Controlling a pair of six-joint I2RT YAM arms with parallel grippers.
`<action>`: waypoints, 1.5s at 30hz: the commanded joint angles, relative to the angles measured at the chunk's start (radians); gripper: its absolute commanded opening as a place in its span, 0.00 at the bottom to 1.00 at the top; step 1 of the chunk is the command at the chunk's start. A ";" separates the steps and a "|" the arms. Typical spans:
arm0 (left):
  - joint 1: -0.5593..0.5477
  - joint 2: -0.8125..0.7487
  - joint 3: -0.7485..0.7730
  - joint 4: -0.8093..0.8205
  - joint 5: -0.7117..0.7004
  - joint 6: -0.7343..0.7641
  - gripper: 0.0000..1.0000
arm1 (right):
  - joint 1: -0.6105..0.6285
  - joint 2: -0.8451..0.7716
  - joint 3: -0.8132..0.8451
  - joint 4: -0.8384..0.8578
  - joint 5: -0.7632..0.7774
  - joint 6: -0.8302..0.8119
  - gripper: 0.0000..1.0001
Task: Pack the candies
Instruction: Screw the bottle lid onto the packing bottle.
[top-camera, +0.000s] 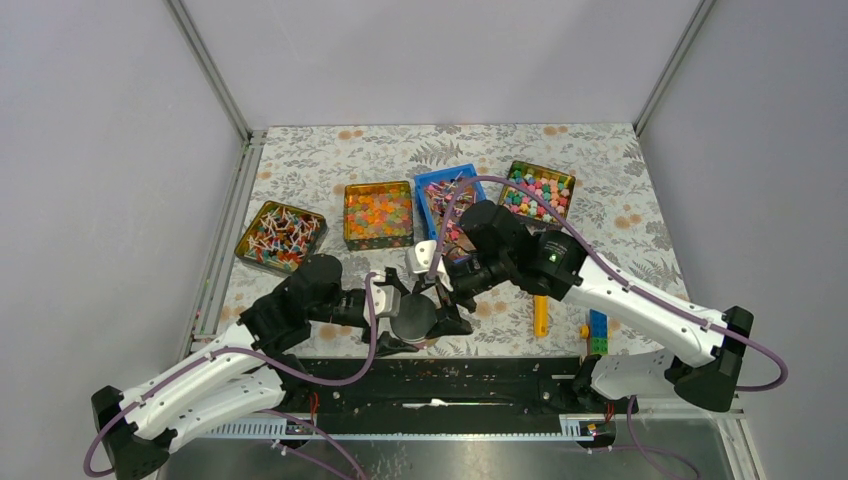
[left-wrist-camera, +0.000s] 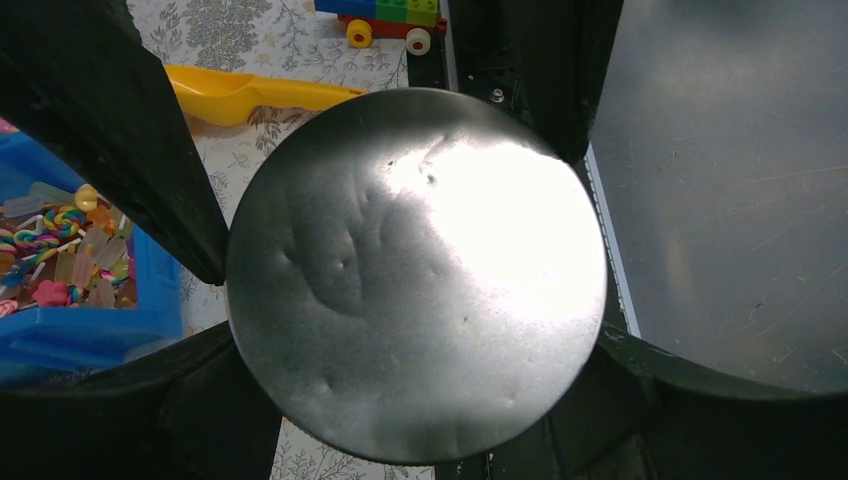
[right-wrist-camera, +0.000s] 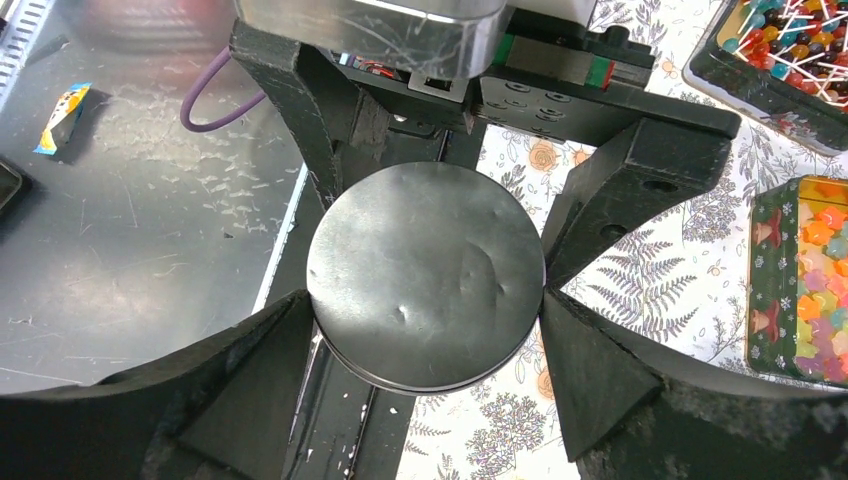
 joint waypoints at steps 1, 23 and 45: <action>-0.005 -0.017 0.057 0.085 0.017 0.002 0.43 | 0.009 0.015 0.011 0.018 0.030 0.014 0.82; -0.008 0.053 0.091 0.186 -0.274 -0.042 0.40 | 0.084 -0.063 -0.195 0.306 0.533 0.396 0.59; -0.011 -0.001 0.051 0.073 -0.269 0.009 0.40 | 0.080 -0.186 -0.205 0.199 0.422 0.226 1.00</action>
